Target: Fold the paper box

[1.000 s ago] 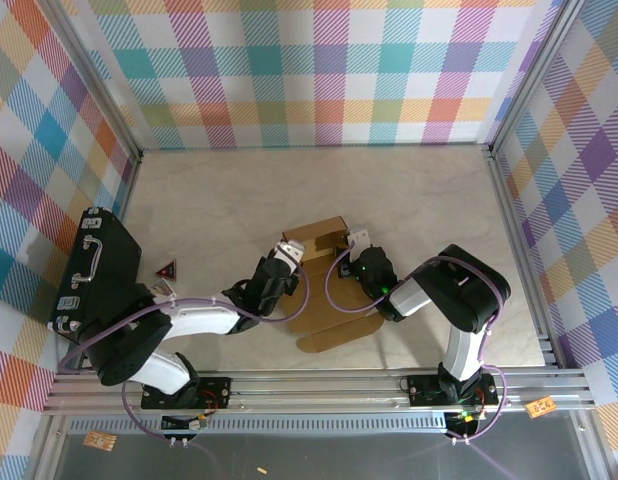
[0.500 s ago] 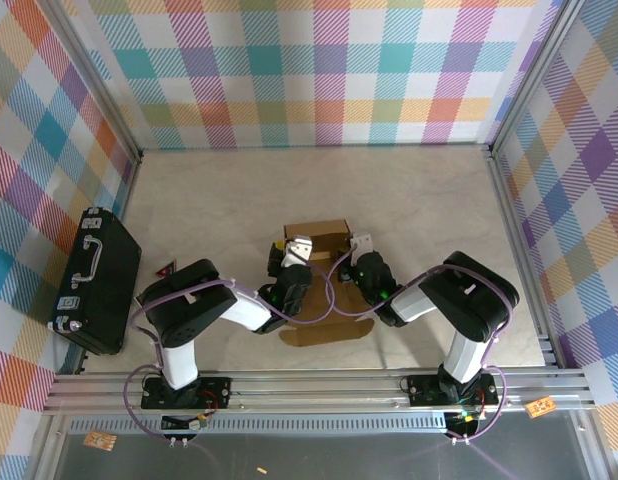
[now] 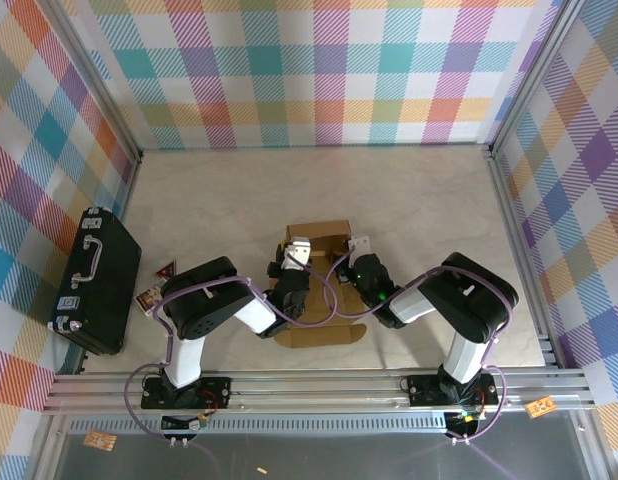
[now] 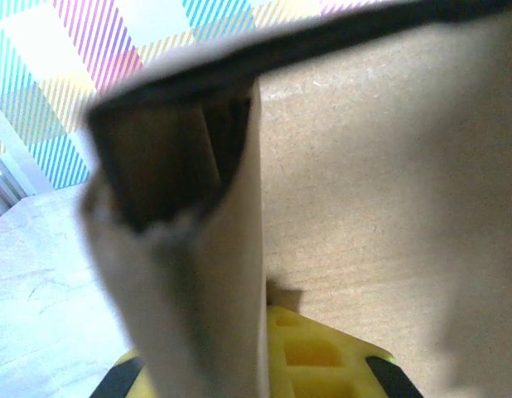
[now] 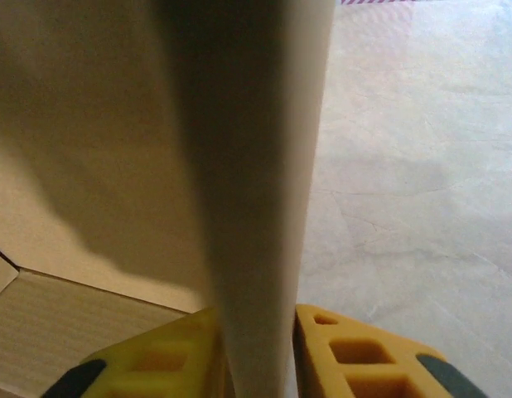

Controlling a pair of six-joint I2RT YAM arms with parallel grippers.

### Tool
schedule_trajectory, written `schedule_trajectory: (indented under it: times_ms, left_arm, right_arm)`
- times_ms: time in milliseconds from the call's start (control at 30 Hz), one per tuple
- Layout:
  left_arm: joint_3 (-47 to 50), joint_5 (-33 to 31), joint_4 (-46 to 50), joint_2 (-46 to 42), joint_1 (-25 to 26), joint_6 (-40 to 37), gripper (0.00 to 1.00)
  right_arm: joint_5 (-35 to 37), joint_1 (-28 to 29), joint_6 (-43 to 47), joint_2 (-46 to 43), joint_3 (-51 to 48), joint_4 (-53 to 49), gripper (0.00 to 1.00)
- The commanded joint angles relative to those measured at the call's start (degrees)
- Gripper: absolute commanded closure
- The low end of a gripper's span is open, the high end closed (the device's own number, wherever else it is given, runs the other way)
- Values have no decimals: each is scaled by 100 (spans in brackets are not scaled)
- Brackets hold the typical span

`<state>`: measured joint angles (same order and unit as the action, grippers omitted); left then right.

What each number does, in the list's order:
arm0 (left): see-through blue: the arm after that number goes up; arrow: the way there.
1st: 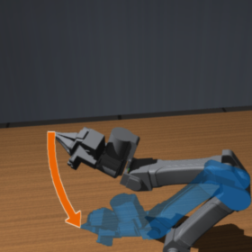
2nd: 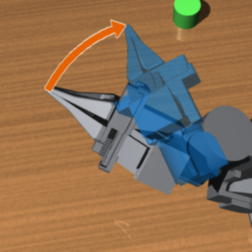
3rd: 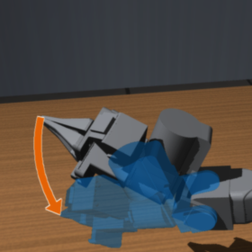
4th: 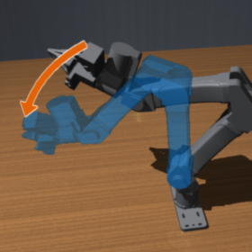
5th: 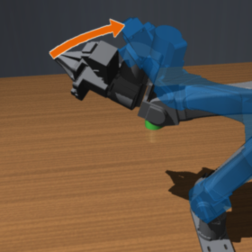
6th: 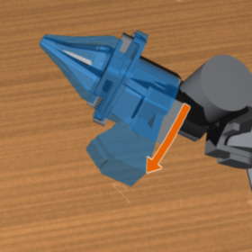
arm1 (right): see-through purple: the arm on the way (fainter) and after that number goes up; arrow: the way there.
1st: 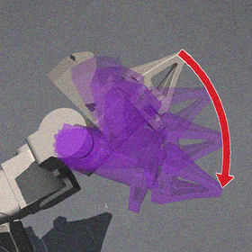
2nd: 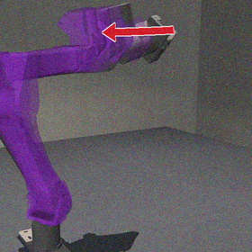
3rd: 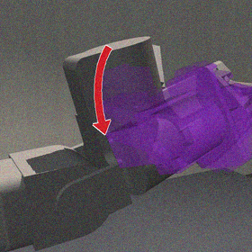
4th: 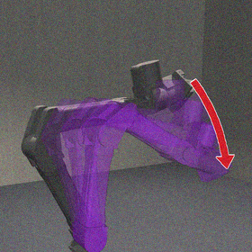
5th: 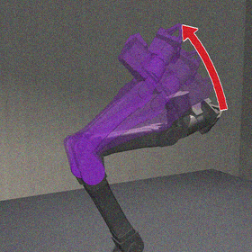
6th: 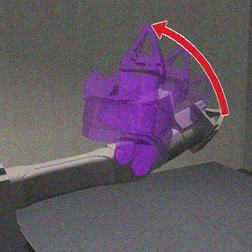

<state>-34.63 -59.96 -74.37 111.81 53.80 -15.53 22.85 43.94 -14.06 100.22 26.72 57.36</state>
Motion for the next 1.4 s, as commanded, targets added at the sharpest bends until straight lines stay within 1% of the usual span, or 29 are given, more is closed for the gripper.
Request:
schedule_trajectory:
  times_ms: [0, 67, 133, 200, 300, 333, 367, 400, 500, 600, 633, 667, 733, 767, 867, 1000, 1067, 1100, 1133, 1167, 1267, 1367]
  left_arm:
    - [87, 124, 31, 31, -3, -253, 100]
    - [153, 152, 92, 67, -1, -82, 100]
    - [194, 216, 81, 112, -1, -3, 100]
    - [228, 264, 56, 147, -1, 60, 100]
    - [277, 338, 37, 163, -1, 112, 100]
    - [281, 369, 57, 161, -1, 130, 100]
    - [282, 393, 79, 161, -1, 167, 100]
    - [290, 419, 110, 160, -1, 224, 100]
    - [319, 419, 176, 141, -1, 375, 100]
    - [316, 447, 168, 163, -1, 359, 100]
    - [317, 464, 166, 170, -1, 372, 100]
    - [317, 491, 167, 182, -1, 366, 100]
    - [308, 537, 168, 216, -1, 388, 100]
    - [308, 530, 167, 226, -1, 418, 100]
    - [317, 556, 159, 246, -1, 437, 100]
    - [348, 589, 160, 225, -1, 427, 100]
    - [350, 602, 173, 221, -1, 426, 100]
    - [343, 593, 184, 232, -1, 420, 100]
    - [339, 570, 201, 240, -1, 426, 100]
    - [343, 544, 204, 250, -1, 445, 100]
    - [335, 417, 130, 297, -1, 438, 100]
    - [326, 253, -108, 388, -1, 350, 100]
  right_arm:
    - [9, 88, 241, -118, 234, -336, 65]
    - [-131, 89, 441, -6, 394, -338, 64]
    - [-296, 91, 587, 118, 424, -100, 64]
    - [-266, 87, 687, 196, 440, 98, 65]
    - [-168, 79, 847, 294, 545, 97, 66]
    - [-167, 86, 926, 314, 568, 96, 72]
    - [-152, 79, 975, 314, 608, 54, 91]
    - [-133, 79, 994, 314, 640, 1, 100]
    - [-110, 84, 1055, 382, 677, -90, 100]
    - [322, 76, 847, 369, 573, -54, 100]
    - [321, 58, 835, 333, 566, -55, 84]
    - [216, 53, 896, 302, 570, -58, 75]
    - [-64, 46, 1040, 231, 619, -59, 67]
    - [-136, 44, 1066, 203, 632, -45, 64]
    - [-127, 45, 1091, 186, 672, -63, 61]
    - [86, 49, 1223, 217, 690, 60, 62]
    - [304, 45, 1315, 236, 736, 99, 62]
    - [488, 46, 1353, 249, 770, 137, 67]
    - [624, 51, 1388, 280, 811, 158, 77]
    - [710, 49, 1454, 342, 853, 195, 100]
    - [564, 63, 1527, 466, 824, 388, 100]
    - [606, 71, 1237, 466, 646, 472, 100]
